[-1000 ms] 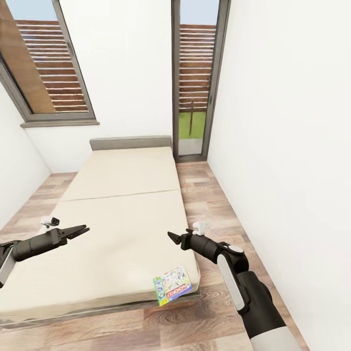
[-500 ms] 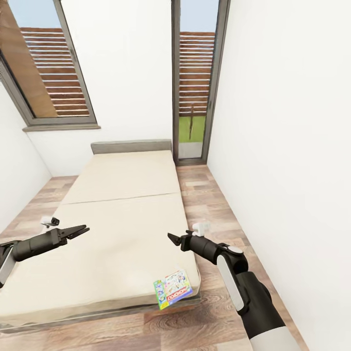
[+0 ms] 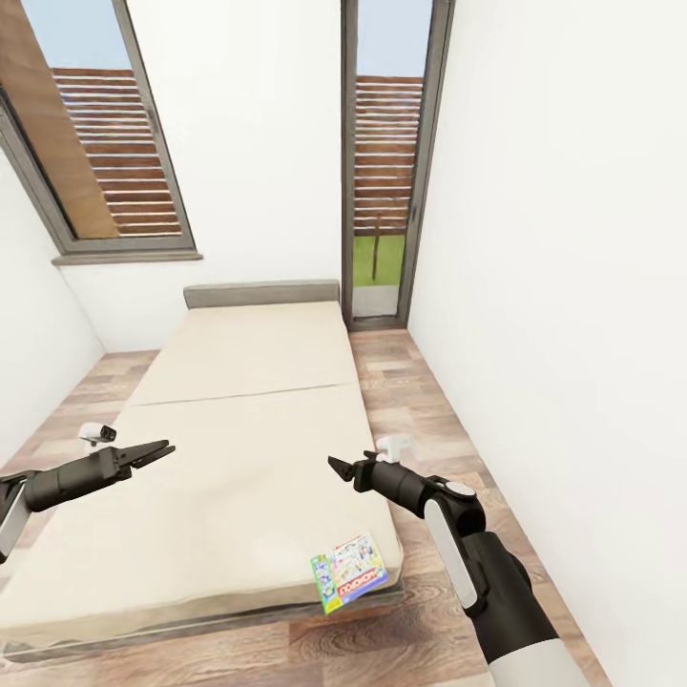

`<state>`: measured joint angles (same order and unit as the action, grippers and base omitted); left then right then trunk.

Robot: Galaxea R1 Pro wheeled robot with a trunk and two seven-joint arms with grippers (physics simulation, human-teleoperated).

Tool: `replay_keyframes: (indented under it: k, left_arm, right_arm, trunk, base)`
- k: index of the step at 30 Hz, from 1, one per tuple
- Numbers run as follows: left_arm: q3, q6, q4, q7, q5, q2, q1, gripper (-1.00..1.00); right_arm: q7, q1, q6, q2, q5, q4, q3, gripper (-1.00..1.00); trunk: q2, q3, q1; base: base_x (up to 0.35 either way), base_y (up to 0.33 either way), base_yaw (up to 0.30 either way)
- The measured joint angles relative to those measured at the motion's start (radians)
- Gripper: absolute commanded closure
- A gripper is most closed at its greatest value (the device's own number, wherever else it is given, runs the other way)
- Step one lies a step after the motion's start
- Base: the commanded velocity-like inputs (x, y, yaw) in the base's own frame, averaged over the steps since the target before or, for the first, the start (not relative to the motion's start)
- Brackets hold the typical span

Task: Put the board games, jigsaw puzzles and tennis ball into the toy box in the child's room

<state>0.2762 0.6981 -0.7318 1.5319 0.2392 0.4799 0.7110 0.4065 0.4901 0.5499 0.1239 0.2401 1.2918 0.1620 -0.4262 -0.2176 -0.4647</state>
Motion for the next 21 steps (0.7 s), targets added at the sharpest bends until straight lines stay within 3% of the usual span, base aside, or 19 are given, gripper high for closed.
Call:
replay_keyframes:
  k: [21]
  left_arm:
    - [0.000,0.000,0.000,0.000,0.000,0.000,0.000,-1.00]
  right_arm:
    - [-0.002,0.000,0.000,0.000,-0.001,-0.001,0.000,-1.00]
  trunk:
    - [0.000,0.033,0.000]
  base:
    - [0.000,0.042,0.000]
